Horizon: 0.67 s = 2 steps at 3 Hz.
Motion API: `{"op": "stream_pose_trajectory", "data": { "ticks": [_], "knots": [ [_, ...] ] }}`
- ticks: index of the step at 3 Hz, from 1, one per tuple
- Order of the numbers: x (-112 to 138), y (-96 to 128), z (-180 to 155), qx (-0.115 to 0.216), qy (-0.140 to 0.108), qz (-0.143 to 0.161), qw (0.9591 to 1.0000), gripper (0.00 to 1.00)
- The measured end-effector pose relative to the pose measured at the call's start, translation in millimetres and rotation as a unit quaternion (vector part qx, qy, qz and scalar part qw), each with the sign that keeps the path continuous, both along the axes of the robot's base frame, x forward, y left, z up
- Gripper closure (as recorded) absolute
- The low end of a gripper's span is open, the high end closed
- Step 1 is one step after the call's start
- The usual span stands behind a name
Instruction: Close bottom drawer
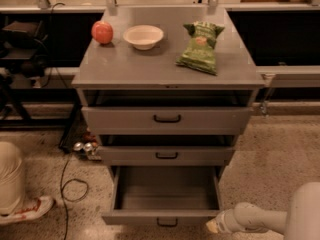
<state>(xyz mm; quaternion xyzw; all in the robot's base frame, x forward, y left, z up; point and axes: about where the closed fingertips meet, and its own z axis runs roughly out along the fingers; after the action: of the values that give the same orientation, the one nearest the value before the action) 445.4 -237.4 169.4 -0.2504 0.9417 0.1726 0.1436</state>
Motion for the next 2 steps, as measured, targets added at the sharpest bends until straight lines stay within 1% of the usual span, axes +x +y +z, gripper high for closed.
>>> {"op": "stream_pose_trajectory", "data": {
  "ticks": [1,2],
  "knots": [
    [-1.0,0.0,0.0,0.000,0.000,0.000,1.0000,1.00],
    [32.8,-1.7,-1.1,0.013,-0.044,-0.017,0.9988,1.00]
  ]
}}
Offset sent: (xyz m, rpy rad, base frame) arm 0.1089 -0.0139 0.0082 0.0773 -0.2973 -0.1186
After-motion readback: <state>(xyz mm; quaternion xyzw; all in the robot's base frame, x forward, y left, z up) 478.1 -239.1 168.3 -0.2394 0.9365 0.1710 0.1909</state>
